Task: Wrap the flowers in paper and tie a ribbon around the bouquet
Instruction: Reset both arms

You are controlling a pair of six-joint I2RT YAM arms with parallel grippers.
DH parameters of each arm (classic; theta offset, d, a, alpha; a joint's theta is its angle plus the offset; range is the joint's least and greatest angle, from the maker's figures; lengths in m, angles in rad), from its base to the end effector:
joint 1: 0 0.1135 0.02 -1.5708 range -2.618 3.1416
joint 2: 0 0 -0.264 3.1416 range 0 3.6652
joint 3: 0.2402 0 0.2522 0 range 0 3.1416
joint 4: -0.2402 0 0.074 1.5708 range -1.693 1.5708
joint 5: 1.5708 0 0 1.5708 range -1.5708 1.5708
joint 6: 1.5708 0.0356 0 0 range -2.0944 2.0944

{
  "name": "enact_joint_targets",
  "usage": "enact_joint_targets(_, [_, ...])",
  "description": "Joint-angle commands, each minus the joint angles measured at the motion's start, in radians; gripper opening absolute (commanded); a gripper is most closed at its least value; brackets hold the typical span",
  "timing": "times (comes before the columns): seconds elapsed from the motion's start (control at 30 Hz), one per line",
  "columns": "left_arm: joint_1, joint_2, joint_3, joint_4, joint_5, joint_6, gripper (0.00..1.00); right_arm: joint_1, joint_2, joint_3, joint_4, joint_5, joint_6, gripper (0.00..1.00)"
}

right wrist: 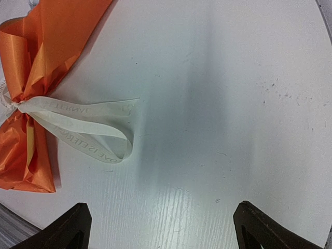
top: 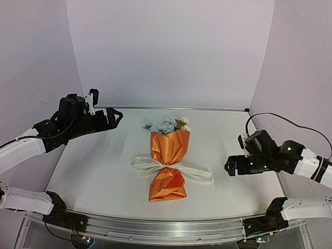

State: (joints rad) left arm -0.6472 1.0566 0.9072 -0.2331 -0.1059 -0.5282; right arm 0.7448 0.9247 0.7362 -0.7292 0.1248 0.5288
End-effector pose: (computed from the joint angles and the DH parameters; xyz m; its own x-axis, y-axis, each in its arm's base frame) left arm 0.1960 -0.1434 0.3254 -0.5199 -0.2352 -0.8212 0.3002 0.8497 -0.4335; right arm 0.1349 0.1183 0.2505 -0.8154 -0.0709 -0.5745 -0.2381 0.9457 0.2212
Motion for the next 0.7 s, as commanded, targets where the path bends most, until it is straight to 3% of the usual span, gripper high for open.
enact_joint_targets(0.0, [0.000, -0.025, -0.009, 0.025, -0.057, 0.007, 1.00, -0.004, -0.066, -0.033, -0.048, 0.090, -0.022, 0.98])
enact_joint_targets(0.67, [0.000, -0.030, -0.013, -0.010, -0.086, 0.007, 1.00, -0.004, -0.102, -0.041, -0.059, 0.127, -0.042, 0.98])
